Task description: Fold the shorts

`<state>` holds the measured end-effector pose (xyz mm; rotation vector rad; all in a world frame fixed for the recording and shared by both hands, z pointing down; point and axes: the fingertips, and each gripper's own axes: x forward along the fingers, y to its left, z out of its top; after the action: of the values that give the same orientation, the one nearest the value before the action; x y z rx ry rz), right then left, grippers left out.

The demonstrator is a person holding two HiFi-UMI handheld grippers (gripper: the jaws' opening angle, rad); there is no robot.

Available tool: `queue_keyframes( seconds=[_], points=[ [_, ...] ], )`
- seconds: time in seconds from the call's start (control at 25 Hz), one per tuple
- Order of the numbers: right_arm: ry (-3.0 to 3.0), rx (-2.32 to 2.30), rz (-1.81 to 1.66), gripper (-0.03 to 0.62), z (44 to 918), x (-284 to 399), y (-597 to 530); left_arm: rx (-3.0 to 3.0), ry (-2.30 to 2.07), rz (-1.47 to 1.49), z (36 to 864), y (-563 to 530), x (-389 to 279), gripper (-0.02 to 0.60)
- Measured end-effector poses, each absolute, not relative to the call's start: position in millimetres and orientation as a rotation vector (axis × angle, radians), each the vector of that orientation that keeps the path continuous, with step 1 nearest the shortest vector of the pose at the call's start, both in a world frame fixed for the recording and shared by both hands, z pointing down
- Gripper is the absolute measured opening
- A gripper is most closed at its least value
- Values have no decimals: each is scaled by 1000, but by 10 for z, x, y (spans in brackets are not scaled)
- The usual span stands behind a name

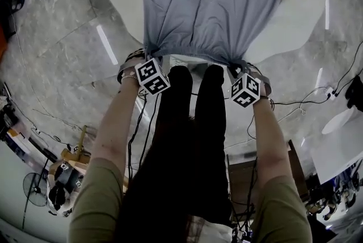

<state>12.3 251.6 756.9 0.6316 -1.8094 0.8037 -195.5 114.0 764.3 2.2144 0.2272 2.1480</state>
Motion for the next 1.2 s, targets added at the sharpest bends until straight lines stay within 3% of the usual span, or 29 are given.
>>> queue_keyframes(
  seconds=[0.32, 0.4, 0.44, 0.52, 0.56, 0.88, 1.2],
  points=[
    [-1715, 589, 944, 43, 7831, 119, 2556, 2126, 199, 2171, 7878, 1128, -1903, 130],
    [-1700, 599, 995, 64, 7793, 119, 2539, 2095, 202, 2164, 7847, 1161, -1889, 167],
    [-1698, 611, 1021, 105, 7765, 110, 2522, 2074, 207, 2151, 7825, 1190, -1889, 243],
    [-1701, 626, 1078, 283, 7693, 67, 2502, 2034, 214, 2118, 7770, 1256, -1905, 331],
    [-1704, 630, 1102, 291, 7647, 42, 2500, 2022, 207, 2105, 7734, 1279, -1922, 359],
    [-1658, 900, 1217, 293, 7026, 398, 2122, 1924, -77, 1859, 7186, 1489, -1861, 433],
    [-1593, 1283, 1316, 293, 6747, 1579, 1288, 1941, -244, 1497, 6803, 1961, -686, 442]
  ],
)
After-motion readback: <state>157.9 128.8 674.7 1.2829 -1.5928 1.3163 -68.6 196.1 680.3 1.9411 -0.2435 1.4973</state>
